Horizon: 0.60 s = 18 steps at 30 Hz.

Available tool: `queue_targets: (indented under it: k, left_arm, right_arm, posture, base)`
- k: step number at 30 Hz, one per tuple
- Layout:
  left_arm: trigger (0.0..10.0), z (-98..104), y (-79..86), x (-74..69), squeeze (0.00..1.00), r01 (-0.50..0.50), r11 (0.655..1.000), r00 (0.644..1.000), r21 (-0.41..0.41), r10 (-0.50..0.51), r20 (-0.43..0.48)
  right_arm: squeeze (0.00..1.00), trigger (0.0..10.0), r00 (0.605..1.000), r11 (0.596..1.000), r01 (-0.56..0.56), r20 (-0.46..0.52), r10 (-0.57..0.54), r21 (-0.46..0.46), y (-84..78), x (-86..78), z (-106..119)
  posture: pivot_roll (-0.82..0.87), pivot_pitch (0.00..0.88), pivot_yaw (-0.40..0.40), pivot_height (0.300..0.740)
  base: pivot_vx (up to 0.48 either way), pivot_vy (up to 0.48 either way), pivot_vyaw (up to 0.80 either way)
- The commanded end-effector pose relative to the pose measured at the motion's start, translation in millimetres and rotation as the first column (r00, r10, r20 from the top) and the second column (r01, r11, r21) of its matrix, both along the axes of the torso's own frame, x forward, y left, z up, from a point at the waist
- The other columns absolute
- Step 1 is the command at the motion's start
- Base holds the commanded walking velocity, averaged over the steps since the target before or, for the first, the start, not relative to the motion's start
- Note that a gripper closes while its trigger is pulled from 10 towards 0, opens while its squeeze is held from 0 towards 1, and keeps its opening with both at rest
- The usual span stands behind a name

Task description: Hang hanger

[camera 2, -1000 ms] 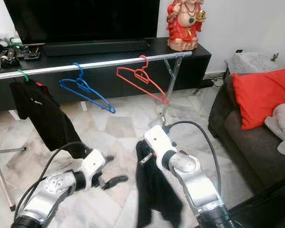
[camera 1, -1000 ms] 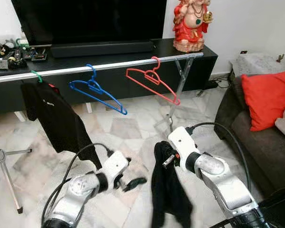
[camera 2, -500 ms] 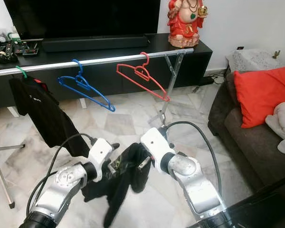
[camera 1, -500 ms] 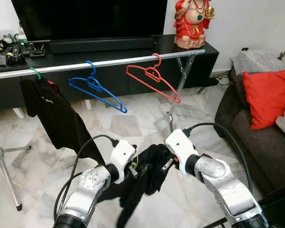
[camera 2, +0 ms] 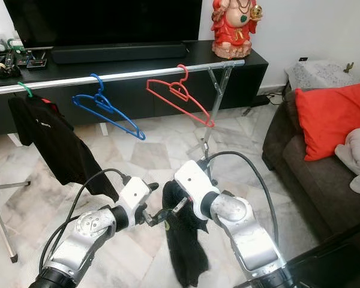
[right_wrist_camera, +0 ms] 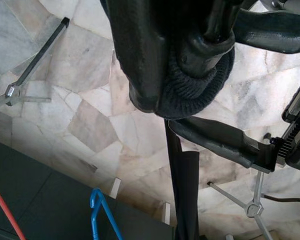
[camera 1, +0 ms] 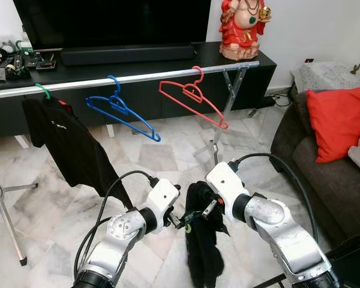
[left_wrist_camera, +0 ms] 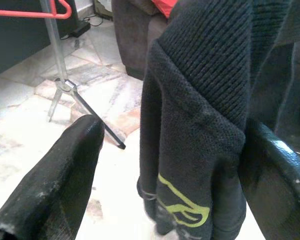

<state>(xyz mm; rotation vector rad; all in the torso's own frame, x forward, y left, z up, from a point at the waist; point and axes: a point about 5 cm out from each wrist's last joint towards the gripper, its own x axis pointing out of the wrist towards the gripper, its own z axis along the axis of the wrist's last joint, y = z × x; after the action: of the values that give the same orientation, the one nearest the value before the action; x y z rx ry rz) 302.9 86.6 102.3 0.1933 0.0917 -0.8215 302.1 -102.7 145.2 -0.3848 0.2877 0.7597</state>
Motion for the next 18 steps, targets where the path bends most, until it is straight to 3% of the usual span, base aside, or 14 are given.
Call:
queue_targets:
  k: [1,18]
  left_arm:
    - [0.0,1.4,-0.3,-1.4,0.00,0.007,1.000,1.000,-0.009,-0.007,0.003]
    - [0.0,3.9,-0.5,-0.7,0.00,-0.009,0.999,1.000,-0.042,0.009,0.004]
  right_arm:
    - [0.00,10.0,0.999,1.000,-0.021,0.031,0.020,0.015,2.6,-2.5,8.2]
    - [0.00,10.0,0.999,1.000,-0.013,0.039,0.013,0.005,-0.6,-1.9,8.5]
  posture:
    - [-0.09,0.147,-0.028,0.740]
    - [-0.09,0.145,-0.030,0.740]
  base:
    - [0.000,0.000,0.00]
    - [0.000,0.000,0.00]
